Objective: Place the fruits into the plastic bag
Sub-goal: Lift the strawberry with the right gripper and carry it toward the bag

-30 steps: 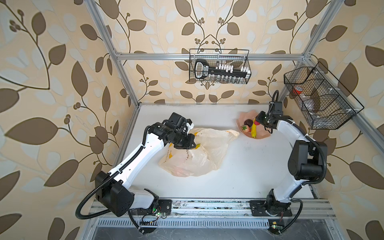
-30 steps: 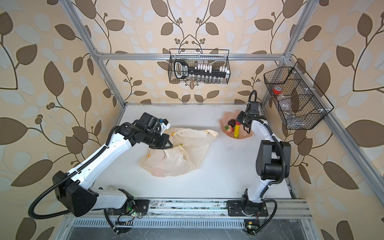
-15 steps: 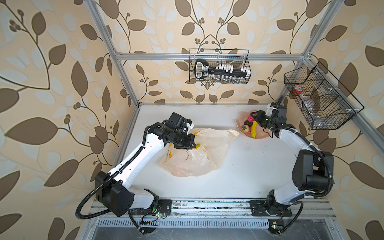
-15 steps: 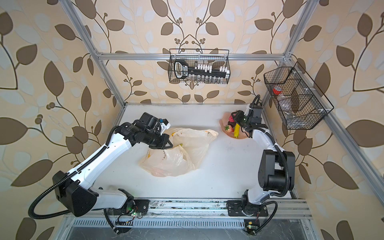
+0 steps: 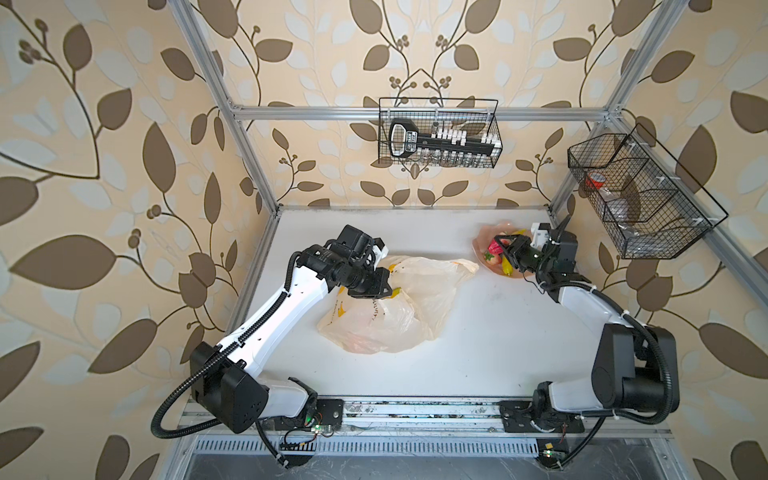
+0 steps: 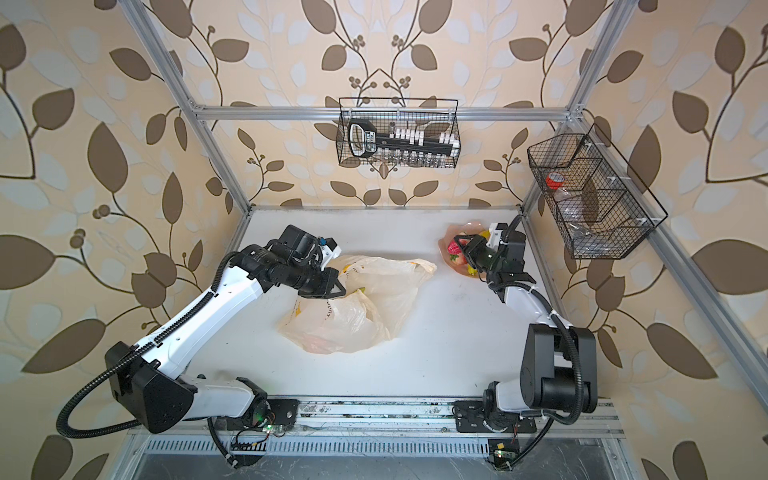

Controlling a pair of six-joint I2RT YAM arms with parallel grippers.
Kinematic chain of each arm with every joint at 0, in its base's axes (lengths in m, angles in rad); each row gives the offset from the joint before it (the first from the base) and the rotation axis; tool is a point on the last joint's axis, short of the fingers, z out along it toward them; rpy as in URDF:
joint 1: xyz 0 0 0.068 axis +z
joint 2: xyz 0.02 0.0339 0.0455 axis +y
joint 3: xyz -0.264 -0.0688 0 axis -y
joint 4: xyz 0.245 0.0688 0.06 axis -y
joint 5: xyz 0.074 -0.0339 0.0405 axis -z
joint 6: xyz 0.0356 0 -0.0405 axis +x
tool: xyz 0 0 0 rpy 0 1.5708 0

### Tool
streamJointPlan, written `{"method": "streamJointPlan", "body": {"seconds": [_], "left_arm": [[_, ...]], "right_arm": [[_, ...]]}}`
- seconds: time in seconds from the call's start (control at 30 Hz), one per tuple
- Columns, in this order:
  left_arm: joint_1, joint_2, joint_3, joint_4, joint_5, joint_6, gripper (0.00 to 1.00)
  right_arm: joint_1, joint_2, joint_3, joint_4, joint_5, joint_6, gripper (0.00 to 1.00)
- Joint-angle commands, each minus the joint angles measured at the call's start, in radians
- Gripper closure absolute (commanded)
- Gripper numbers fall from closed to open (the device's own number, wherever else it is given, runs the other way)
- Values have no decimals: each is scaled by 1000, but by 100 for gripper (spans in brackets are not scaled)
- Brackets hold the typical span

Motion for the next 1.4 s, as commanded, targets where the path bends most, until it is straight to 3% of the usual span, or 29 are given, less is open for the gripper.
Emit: {"method": "streamJointPlan", "body": {"seconds": [0.0, 0.37, 0.67, 0.93, 1.37], "left_arm": [[-5, 1, 35, -10, 21, 15, 100], [-6, 12, 42, -10, 27, 14, 100], [-6, 15, 44, -10, 36, 15, 100], [-7, 11, 42, -13, 38, 17, 100], [-7, 7, 30, 6, 55, 5, 100]], "right_arm": [[0, -67, -78, 51, -30, 45, 67], [27, -316, -356, 59, -58, 129, 68], [87, -427, -466, 80, -21, 212, 70], [171, -422, -475, 117, 33, 255, 71], [506, -179, -433, 428, 172, 409, 73]]}}
